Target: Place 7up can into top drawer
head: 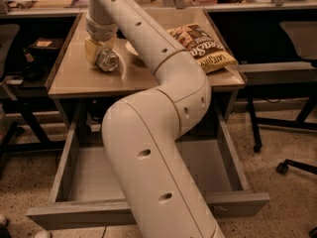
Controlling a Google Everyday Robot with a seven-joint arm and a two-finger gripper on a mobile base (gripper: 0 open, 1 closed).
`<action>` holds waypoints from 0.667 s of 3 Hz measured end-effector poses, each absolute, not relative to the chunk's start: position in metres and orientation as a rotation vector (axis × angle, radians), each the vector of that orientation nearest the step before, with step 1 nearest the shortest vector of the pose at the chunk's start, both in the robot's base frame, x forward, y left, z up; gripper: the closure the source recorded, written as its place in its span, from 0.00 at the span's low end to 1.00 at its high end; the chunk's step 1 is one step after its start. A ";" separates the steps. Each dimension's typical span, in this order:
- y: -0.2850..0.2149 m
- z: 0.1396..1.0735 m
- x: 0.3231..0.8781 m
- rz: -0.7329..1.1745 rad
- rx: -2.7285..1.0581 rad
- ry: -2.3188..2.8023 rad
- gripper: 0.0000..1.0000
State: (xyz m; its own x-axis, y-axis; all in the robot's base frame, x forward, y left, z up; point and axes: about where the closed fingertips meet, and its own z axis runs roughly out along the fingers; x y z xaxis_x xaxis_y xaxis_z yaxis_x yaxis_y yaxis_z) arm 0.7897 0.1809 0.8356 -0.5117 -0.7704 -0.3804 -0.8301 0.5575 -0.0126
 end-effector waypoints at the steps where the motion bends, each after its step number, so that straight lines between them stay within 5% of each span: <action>1: 0.181 0.836 0.790 0.243 -1.311 2.453 0.88; 2: 0.187 0.852 0.785 0.238 -1.340 2.404 1.00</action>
Offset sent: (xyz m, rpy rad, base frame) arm -0.0346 0.0056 0.0411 0.0104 -0.0733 0.0763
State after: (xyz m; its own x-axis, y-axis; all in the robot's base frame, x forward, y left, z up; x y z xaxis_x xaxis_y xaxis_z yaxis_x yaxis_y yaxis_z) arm 0.7847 0.1871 0.8520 -0.4748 -0.7826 -0.4026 -0.8463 0.5316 -0.0351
